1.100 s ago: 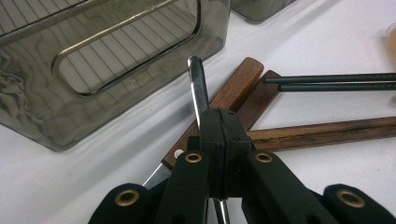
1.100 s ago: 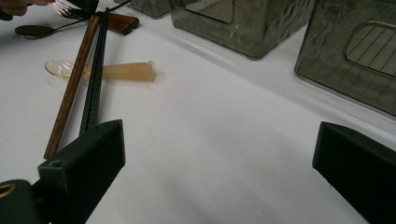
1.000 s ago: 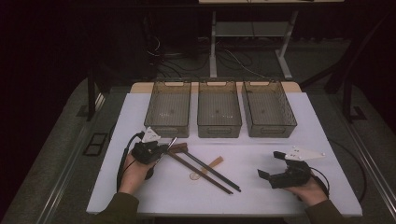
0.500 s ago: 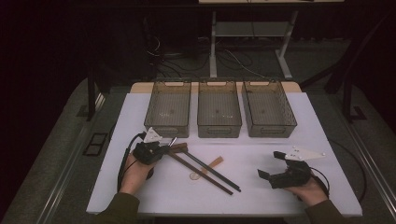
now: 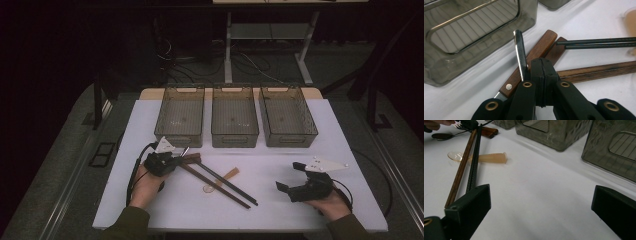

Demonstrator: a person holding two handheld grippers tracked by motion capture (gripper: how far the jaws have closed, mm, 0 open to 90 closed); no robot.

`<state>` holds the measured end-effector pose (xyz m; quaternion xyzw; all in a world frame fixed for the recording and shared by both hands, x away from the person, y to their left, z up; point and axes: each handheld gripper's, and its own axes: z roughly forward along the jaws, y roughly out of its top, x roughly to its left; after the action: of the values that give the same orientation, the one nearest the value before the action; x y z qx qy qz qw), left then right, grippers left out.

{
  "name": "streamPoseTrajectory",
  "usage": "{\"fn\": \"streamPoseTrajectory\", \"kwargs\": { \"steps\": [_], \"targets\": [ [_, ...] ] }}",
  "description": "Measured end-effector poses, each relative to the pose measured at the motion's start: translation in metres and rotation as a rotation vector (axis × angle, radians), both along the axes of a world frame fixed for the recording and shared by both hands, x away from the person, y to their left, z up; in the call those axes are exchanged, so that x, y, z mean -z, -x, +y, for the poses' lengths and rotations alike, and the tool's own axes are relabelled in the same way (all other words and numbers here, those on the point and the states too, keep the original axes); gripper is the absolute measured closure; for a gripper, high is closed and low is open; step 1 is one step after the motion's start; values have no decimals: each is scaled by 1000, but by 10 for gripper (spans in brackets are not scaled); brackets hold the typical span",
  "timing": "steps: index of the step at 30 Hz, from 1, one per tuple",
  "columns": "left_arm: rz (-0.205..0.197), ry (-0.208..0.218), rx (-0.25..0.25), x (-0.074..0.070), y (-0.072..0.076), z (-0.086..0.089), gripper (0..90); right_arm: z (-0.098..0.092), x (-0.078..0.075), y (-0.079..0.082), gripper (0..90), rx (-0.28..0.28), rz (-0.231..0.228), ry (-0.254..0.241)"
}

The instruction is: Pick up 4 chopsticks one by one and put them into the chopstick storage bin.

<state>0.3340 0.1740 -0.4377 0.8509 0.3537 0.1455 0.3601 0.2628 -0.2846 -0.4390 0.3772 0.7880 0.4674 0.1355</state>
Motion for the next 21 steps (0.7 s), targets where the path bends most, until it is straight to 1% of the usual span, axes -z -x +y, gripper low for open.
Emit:
{"fn": "streamPoseTrajectory", "kwargs": {
  "steps": [5,7,8,10,12,13,15,18,20,21],
  "targets": [
    [11,24,9,1,0,-1,899,0,0,0,22,0,-1,-1],
    [11,21,14,1,0,-3,899,0,0,0,21,1,-2,-2],
    [8,13,16,0,1,-3,899,0,0,0,21,1,-2,-2],
    [1,19,4,-1,1,-1,899,-1,0,0,22,2,-1,-2],
    [0,10,-10,-2,1,1,899,-1,0,0,21,3,-1,-2],
    [4,-3,-15,-2,1,3,899,-1,0,0,22,3,-2,-3],
    [16,2,-21,-1,1,5,899,-1,-1,0,22,3,-5,-3],
    [29,-5,-9,0,2,5,899,-1,-1,1,21,4,-4,-3],
    [29,-37,2,1,4,2,899,-2,-1,1,22,4,-3,-4],
    [26,-42,4,1,5,1,899,-2,-1,1,22,4,-4,-2]
  ]
}}
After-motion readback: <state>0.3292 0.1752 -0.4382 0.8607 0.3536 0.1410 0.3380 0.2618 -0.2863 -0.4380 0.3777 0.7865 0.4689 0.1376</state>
